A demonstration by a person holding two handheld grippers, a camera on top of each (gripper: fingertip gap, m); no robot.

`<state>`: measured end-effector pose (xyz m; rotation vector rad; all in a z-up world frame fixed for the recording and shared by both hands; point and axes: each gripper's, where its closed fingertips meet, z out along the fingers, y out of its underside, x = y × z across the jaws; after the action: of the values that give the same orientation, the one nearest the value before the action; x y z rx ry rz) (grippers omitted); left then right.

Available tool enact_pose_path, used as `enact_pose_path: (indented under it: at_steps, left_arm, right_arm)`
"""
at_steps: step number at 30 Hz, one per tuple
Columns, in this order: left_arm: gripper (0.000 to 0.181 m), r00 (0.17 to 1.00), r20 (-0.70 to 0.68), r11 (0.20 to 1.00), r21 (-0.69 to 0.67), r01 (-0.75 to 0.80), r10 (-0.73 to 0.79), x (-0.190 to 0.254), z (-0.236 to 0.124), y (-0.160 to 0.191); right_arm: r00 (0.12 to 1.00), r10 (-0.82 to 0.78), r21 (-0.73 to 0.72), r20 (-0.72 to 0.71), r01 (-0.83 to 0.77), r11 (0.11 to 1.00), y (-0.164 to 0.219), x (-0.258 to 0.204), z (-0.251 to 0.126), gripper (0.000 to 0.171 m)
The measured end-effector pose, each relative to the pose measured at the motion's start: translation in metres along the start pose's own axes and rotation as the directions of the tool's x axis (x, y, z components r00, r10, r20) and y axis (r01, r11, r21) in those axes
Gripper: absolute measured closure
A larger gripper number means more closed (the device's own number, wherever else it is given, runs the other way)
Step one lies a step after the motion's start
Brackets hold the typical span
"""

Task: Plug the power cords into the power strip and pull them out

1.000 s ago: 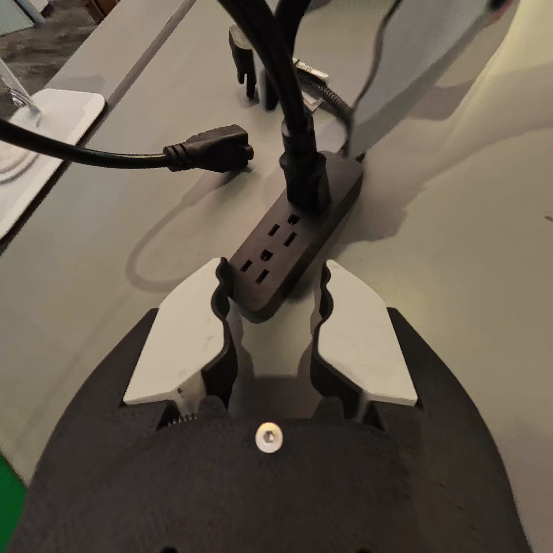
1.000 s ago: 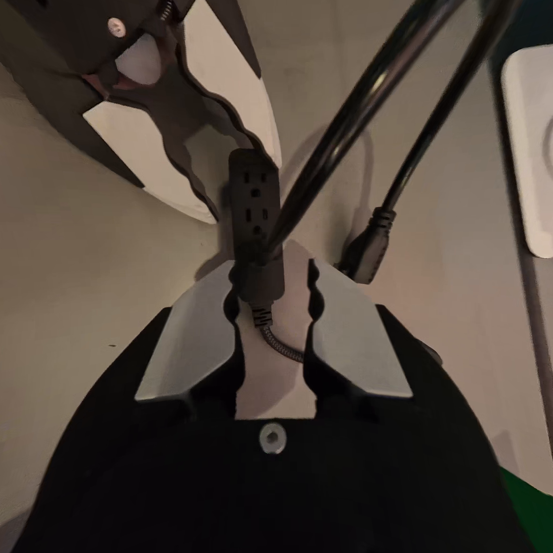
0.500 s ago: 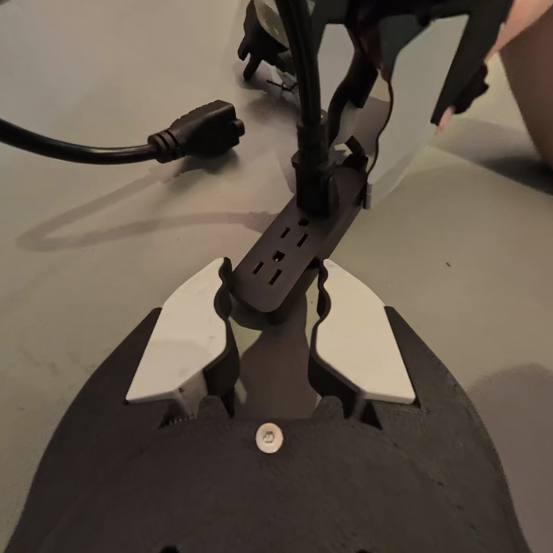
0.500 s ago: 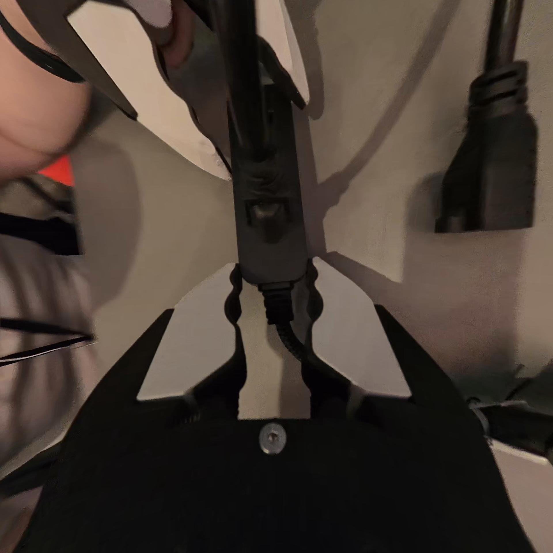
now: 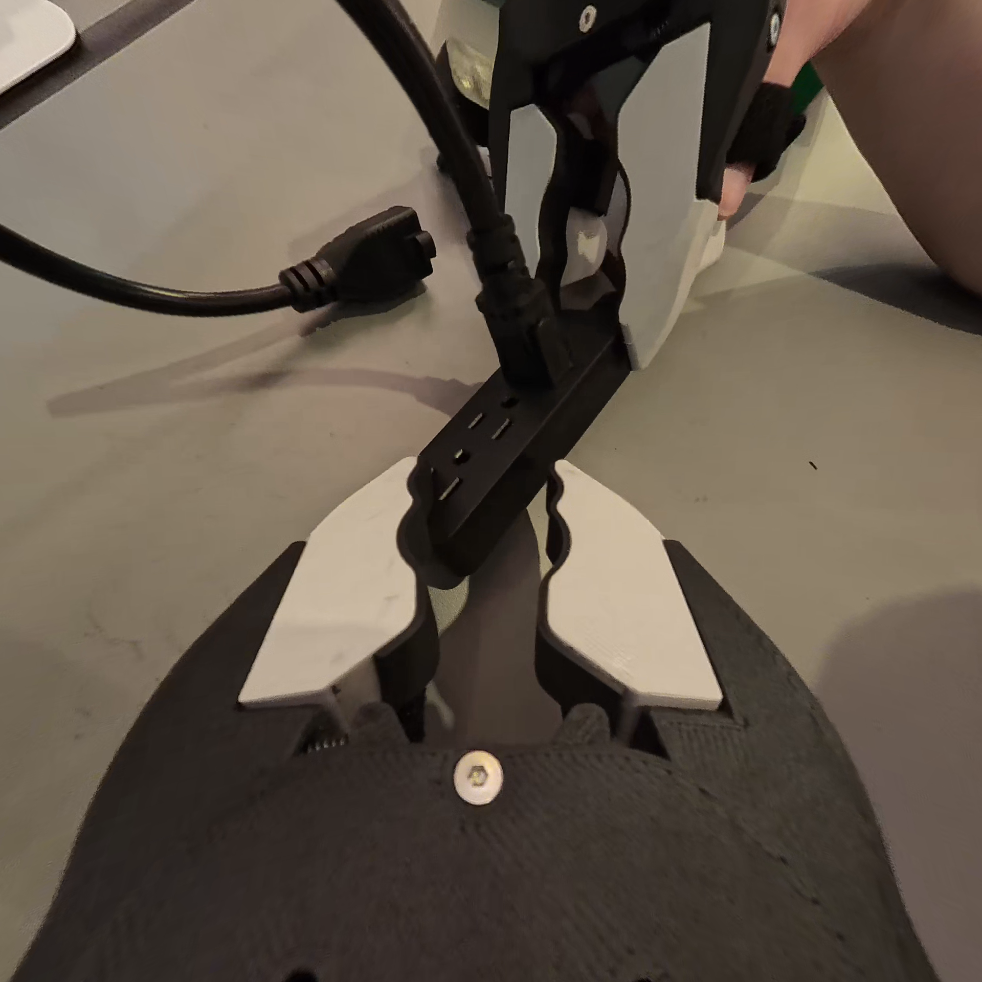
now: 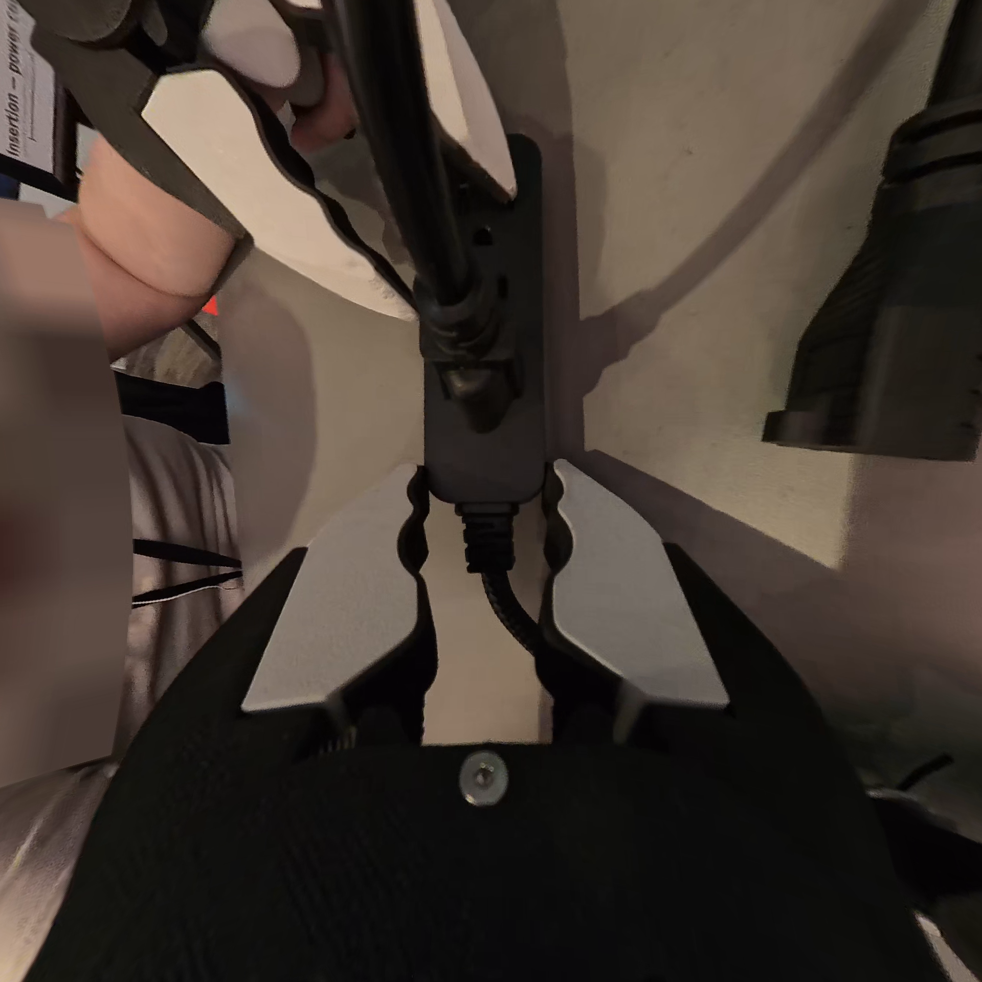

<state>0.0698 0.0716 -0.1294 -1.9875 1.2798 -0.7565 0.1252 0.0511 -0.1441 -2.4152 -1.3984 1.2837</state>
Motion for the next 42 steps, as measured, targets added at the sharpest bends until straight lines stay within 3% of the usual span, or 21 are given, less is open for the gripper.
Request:
enact_pose_path:
  at_steps: [8,17,29,33,38,42]
  left_arm:
    - [0.143,1.000,0.021,1.000,0.013,-0.020,0.020,0.000,0.001,0.001]
    - [0.134,1.000,0.022,0.998,0.061,-0.020,0.018,0.023,-0.003,0.005]
    - [0.129,0.996,0.025,0.996,0.045,-0.083,0.082,0.043,0.000,0.011]
    - [0.130,0.997,0.048,0.996,0.059,-0.060,0.057,0.040,-0.005,0.005]
    - [0.135,0.984,0.137,0.960,0.238,-0.148,0.118,0.047,-0.055,-0.039]
    - [0.137,0.912,0.401,0.928,0.305,-0.215,0.080,0.024,-0.154,-0.062]
  right_arm:
    - [0.997,-0.055,-0.014,-0.055,0.054,0.998,0.003,0.001,0.002,0.128]
    - [0.900,-0.351,-0.071,-0.258,0.345,0.936,0.004,-0.002,-0.019,0.128]
    - [0.885,-0.380,-0.087,-0.270,0.370,0.925,0.010,-0.004,-0.005,0.128]
    - [0.852,-0.448,-0.075,-0.269,0.446,0.892,0.007,-0.008,-0.008,0.130]
    - [0.815,-0.478,0.097,-0.326,0.532,0.841,-0.026,-0.038,-0.036,0.130]
    - [0.713,-0.508,0.099,-0.483,0.621,0.778,-0.042,-0.060,-0.069,0.130]
